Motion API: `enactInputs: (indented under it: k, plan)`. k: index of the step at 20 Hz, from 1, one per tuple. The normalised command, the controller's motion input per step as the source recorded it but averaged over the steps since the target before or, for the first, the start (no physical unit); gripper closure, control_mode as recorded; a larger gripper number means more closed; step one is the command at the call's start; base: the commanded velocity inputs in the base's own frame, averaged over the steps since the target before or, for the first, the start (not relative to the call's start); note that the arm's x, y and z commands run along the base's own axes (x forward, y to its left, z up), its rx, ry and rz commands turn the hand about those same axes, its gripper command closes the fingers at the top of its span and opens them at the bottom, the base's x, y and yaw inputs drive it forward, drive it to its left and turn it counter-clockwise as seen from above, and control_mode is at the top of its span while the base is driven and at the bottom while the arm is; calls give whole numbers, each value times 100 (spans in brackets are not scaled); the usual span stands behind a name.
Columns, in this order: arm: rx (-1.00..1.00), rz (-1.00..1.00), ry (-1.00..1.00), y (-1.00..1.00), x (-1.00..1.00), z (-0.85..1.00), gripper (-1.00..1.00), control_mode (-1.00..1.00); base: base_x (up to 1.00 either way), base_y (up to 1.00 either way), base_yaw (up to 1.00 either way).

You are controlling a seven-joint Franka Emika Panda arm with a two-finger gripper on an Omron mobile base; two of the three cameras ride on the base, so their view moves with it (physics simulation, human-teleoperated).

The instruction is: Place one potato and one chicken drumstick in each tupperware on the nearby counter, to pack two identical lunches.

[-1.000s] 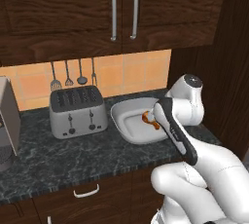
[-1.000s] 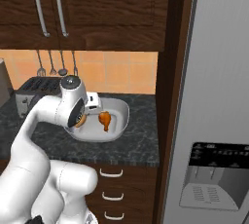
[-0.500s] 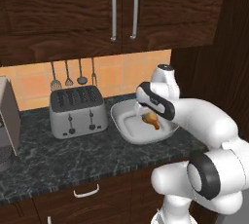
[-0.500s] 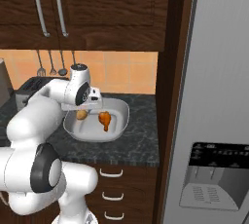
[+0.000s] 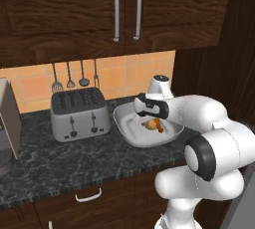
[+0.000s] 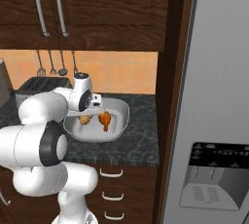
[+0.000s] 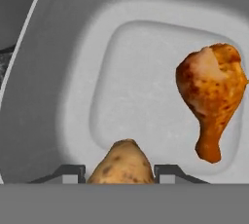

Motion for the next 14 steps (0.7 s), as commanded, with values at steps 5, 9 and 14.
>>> enactInputs:
  k: [5, 9, 14]
  plan:
    - [-4, 0, 0, 11, 43, -4, 100, -100, 0, 0, 0]
    - [-1, 0, 0, 0, 17, 0, 100, -100, 0, 0, 0]
    - [0, 0, 0, 0, 1, 0, -100, -100, 0, 0, 0]
